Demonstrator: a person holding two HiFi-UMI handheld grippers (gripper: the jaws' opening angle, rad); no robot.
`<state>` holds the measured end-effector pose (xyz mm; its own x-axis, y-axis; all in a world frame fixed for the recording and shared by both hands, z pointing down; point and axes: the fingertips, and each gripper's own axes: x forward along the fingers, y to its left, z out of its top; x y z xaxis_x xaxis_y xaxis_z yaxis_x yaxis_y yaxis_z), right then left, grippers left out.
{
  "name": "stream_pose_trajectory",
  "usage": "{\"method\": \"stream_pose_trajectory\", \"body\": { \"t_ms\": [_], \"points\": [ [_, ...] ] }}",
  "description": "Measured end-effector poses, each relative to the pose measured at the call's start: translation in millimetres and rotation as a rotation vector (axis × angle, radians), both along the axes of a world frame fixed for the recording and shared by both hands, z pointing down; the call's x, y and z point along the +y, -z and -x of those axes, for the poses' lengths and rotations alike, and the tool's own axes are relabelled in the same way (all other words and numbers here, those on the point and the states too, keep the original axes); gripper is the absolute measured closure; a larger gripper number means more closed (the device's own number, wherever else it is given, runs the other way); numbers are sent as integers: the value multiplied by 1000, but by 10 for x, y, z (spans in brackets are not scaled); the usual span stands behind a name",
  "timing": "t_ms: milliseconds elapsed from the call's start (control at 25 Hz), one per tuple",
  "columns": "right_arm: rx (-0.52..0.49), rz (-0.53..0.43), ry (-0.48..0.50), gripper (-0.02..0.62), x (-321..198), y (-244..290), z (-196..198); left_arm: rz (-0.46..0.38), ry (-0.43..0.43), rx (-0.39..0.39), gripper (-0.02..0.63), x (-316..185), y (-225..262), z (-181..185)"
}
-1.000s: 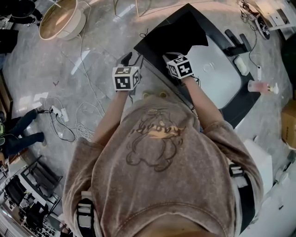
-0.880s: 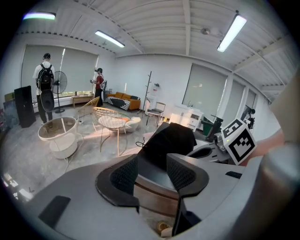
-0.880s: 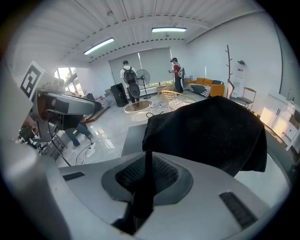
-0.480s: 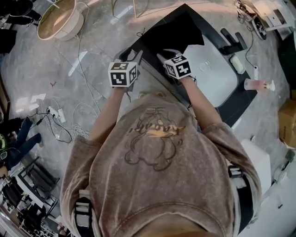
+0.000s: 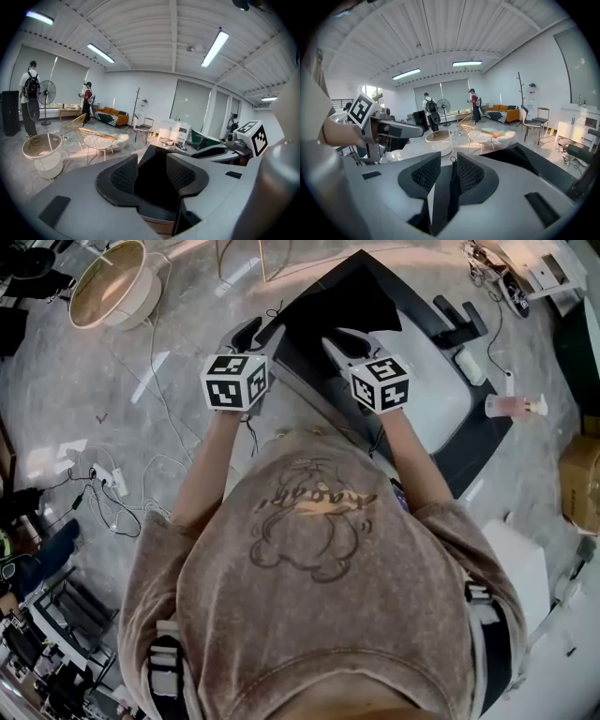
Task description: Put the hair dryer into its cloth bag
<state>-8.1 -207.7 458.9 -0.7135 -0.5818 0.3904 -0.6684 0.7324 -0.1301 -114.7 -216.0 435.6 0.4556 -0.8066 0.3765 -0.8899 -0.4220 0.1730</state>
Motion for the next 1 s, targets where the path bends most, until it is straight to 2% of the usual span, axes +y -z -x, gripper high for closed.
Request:
{"method": "stream_pose_trajectory", "body": {
  "t_ms": [280, 480, 840, 1000],
  "points": [
    [-128, -136, -77, 496, 175, 534, -319, -119, -79, 22, 422, 189, 345, -97],
    [-197, -224, -183, 520, 264, 679, -520, -164, -51, 56, 422, 344, 357, -12],
    [-154, -211, -206, 532, 343, 445, -529, -208, 29, 80, 438, 457, 227, 186],
    [-146, -209, -218, 557, 335, 403, -574, -209, 63, 42, 510, 471, 169, 238]
  ]
}}
